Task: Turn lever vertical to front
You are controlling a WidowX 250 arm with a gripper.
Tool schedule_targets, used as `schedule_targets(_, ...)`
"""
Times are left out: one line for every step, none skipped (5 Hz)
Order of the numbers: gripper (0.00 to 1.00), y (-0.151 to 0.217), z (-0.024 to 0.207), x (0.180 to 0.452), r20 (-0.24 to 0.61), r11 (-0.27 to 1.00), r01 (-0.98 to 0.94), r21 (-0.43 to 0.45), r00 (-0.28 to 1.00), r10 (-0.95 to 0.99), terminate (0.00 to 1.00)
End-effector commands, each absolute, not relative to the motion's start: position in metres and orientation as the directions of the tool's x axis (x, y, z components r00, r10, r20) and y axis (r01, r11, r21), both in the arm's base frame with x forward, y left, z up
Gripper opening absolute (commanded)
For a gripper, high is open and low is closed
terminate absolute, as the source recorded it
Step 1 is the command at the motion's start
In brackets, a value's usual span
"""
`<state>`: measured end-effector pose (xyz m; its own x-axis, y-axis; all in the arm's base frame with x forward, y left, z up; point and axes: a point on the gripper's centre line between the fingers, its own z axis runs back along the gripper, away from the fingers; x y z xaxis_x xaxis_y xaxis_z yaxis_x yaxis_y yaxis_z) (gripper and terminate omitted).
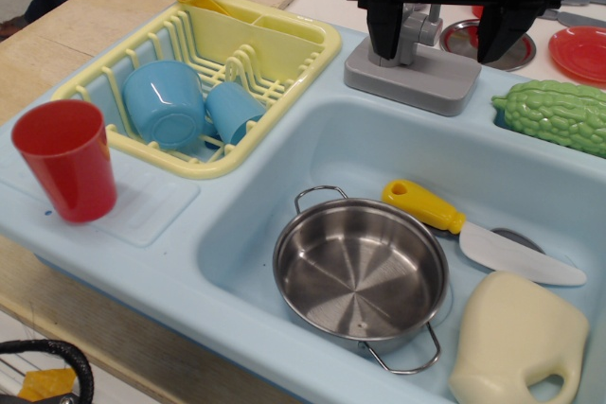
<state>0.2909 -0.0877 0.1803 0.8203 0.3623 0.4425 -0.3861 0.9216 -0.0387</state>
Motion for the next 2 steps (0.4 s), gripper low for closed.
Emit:
schedule_targets(1.00,-0.088,0.180,0.291,0.443,0.922,-0.386,-0.039,0.820,0.362,0.00)
schedule_targets(1.00,-0.088,0.182,0.302,0.459,0.931,-0.365,-0.019,0.824,0.332,0.00)
